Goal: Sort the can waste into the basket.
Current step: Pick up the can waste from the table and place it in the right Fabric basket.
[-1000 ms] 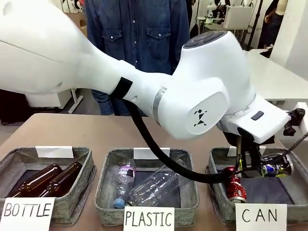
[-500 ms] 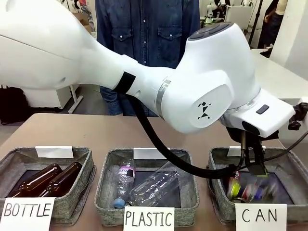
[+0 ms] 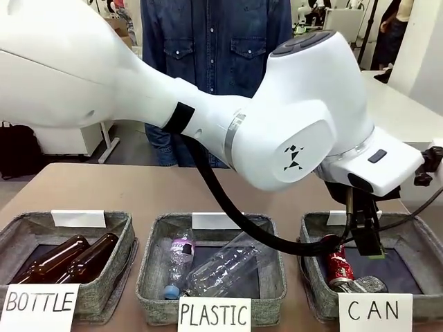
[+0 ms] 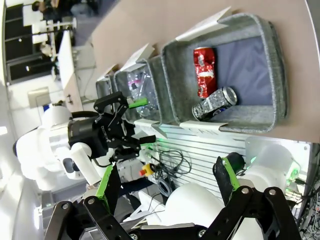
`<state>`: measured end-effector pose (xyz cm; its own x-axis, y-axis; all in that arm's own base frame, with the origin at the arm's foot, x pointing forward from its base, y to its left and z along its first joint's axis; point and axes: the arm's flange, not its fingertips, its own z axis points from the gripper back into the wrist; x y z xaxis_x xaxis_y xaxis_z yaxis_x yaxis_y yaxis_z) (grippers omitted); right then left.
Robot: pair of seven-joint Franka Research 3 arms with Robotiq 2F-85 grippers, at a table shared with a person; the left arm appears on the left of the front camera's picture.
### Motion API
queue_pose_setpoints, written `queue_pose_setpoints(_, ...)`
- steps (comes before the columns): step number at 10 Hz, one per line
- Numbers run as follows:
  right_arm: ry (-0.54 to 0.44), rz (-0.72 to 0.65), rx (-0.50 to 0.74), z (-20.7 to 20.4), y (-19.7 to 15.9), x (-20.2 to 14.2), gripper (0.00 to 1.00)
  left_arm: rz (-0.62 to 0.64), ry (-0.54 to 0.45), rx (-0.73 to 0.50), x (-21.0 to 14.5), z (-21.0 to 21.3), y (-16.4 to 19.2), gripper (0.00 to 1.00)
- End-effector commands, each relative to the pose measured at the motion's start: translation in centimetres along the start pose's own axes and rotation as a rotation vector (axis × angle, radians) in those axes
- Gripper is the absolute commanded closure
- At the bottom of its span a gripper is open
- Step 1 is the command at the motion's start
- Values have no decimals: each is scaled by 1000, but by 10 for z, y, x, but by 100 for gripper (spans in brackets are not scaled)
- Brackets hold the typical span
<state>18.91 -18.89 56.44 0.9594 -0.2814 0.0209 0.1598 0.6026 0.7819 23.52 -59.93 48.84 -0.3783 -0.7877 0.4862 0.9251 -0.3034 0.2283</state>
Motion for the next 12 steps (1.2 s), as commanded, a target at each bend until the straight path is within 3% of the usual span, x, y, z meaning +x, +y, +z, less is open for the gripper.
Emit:
queue_pose_setpoints(1, -11, -15, 3, 1, 2, 3, 0, -2, 11, -7, -7, 13, -1, 0)
queue_pose_setpoints(3, -11, -15, 3, 1, 2, 3, 0, 11, 40, 18, -33, 55, 8, 0)
queue_pose_setpoints(4, -11, -15, 3, 1, 2, 3, 0, 45, 71, -55, -49, 80, 20, 0)
queue_pose_setpoints(6, -17, 64, 28, 5, 11, -6, 0, 235, 151, -135, -104, 136, 51, 0)
queue_pose_setpoints(8, 24, 219, 2, -36, 51, 17, 0, 507, 159, -233, -198, 212, 75, 0)
queue_pose_setpoints(10, 138, 344, 13, -89, 94, 41, 0, 769, 39, -307, -295, 275, 68, 0)
queue_pose_setpoints(12, 250, 378, 67, -151, 138, 62, 0, 1016, -175, -376, -390, 324, 36, 0)
